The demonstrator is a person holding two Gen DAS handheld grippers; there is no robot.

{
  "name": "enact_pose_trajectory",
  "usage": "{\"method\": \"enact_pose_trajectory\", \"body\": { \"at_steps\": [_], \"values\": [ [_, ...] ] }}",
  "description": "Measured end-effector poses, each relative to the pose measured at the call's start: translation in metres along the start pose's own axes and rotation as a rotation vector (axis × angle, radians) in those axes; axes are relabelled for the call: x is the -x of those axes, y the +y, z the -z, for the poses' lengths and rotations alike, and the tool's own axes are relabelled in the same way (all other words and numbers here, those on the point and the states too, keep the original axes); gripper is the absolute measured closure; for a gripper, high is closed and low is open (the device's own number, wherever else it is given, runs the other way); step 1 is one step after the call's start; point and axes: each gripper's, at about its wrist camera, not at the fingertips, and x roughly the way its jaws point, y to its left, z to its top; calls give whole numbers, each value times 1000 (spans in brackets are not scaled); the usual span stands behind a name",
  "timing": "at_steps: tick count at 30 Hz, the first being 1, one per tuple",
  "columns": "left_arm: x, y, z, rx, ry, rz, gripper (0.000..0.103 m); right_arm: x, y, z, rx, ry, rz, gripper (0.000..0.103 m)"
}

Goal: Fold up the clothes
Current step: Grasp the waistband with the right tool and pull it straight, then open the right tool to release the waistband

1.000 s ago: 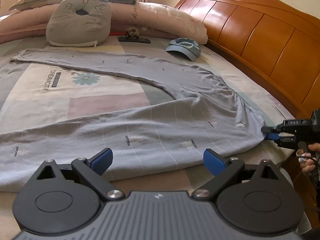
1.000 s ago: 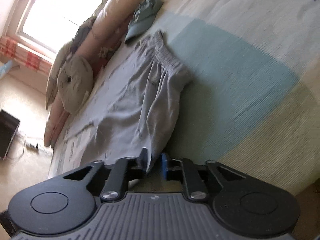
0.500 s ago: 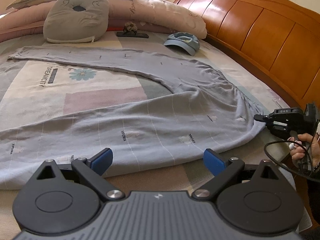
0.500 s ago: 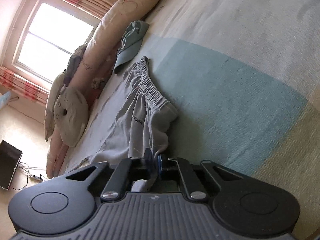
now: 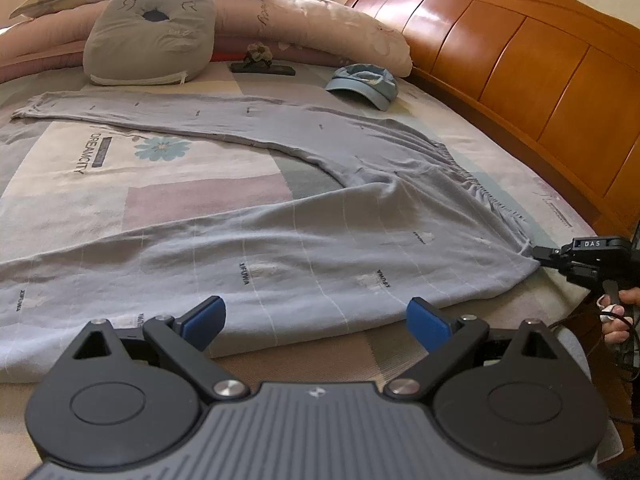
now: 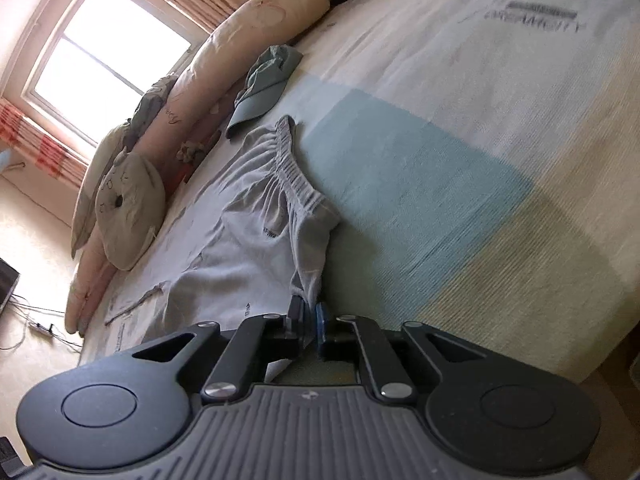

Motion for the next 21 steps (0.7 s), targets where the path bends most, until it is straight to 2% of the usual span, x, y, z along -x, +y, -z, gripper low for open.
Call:
{"method": "enact_pose_trajectory", "body": {
  "at_steps": [4, 7, 11, 12, 17, 21],
  "values": [
    [-2, -2, -2, -27, 8, -12, 6, 18, 26, 1, 156, -73, 67, 83],
    [-2, -3, -2, -32, 10, -16, 6, 22, 54, 7, 309, -78, 75, 69],
    [-1, -2, 1, -30, 16, -20, 6, 12, 94, 26, 503, -13, 51, 36],
    [-1, -2, 2, -31, 18, -26, 6, 7, 104, 31, 543, 7, 40, 32],
    [2, 9, 4, -5, 24, -68, 6, -17, 144, 64, 692, 107, -16, 23],
    [7, 22, 5, 32, 29, -83, 6, -28, 169, 90, 781, 163, -57, 22]
  ]
}}
